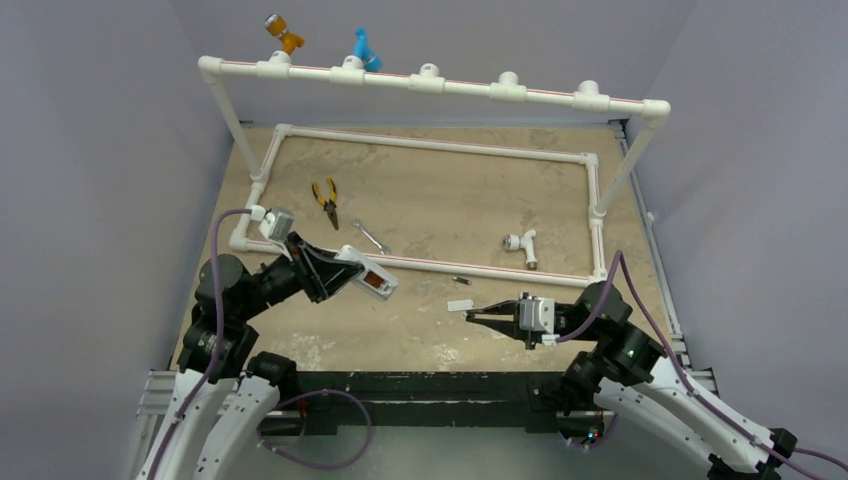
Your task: Load the batteries into the remote control
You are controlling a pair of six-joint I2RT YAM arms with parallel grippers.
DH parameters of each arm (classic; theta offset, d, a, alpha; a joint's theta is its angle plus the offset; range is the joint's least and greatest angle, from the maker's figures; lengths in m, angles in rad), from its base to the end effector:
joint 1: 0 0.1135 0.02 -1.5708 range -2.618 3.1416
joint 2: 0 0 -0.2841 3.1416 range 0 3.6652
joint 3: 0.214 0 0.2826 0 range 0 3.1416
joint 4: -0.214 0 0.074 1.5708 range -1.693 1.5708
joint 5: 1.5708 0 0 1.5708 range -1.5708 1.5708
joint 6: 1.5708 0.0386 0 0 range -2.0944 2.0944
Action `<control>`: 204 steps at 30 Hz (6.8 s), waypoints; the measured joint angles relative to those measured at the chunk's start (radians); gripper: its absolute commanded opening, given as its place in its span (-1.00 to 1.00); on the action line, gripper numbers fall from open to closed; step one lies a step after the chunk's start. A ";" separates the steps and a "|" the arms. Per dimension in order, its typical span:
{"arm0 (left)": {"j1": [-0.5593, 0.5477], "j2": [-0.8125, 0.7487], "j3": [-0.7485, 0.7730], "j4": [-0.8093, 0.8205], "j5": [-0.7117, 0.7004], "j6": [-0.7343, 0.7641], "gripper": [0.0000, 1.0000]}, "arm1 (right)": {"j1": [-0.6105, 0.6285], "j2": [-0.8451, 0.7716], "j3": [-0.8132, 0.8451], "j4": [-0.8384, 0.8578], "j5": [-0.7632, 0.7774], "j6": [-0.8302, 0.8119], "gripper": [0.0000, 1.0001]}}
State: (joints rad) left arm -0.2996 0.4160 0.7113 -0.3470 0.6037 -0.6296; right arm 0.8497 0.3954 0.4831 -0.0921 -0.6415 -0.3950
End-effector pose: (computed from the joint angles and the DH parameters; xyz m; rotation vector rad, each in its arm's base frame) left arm 0.1010 -0.0541 0.3606 0.2142 1.7397 -1.1831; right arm 0.0702 0.1148 0.3064 -1.3268 0.9654 0.8538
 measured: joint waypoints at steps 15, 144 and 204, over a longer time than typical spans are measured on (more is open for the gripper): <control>-0.002 -0.076 -0.158 0.470 0.267 0.074 -1.00 | 0.000 -0.039 0.000 -0.003 0.058 0.009 -1.00; -0.298 0.256 -0.498 0.570 -0.201 -0.627 -1.00 | 0.396 0.690 0.072 0.286 0.831 0.443 -0.53; -0.330 0.325 -0.474 0.495 -0.002 -0.533 -1.00 | 0.218 0.546 0.130 0.088 0.113 -0.105 -0.08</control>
State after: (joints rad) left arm -0.6292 0.7410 0.2375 0.1482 0.6014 -1.1622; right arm 1.0679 0.9413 0.6136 -0.0044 -0.5289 -0.4999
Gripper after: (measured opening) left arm 0.256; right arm 0.468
